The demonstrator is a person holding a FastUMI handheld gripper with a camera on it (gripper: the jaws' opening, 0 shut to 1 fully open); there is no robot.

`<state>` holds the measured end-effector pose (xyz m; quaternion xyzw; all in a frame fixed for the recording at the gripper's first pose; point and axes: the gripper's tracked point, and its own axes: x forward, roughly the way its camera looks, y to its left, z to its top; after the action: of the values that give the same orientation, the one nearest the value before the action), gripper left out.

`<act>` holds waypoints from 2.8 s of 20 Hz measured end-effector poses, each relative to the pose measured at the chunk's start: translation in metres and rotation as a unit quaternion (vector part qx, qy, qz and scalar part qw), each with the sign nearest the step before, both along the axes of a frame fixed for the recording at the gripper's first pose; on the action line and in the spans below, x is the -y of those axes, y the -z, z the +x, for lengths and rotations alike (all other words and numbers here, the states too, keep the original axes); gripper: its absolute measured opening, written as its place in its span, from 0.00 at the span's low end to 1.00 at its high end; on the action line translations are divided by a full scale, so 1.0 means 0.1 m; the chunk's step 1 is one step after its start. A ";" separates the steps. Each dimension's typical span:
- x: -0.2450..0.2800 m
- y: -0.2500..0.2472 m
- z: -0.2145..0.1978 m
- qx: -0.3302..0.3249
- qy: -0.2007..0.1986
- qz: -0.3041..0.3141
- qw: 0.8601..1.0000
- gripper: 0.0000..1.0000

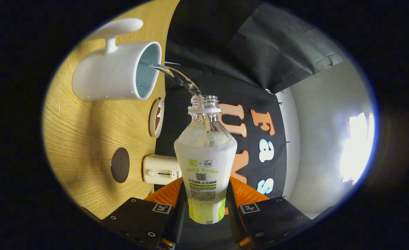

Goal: Take the bottle from table, then pour the juice into the cup, finally place the bottle on the coaster

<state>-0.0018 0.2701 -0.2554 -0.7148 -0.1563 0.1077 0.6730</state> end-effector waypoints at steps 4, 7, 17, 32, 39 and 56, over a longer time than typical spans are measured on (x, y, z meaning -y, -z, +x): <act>0.00 -0.02 0.01 0.007 -0.001 -0.007 1.000 0.56; -0.01 -0.02 0.01 0.013 -0.003 -0.012 1.000 0.56; -0.03 -0.06 0.06 0.032 -0.016 -0.038 0.999 0.56; -0.08 -0.12 0.10 0.062 -0.034 -0.079 0.994 0.56; -0.16 -0.17 0.09 0.088 -0.059 -0.114 0.988 0.56; -0.42 -0.32 -0.03 0.121 -0.107 -0.172 0.972 0.56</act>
<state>-0.0049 0.3117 -0.2238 -0.8067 -0.2915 0.1175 0.5005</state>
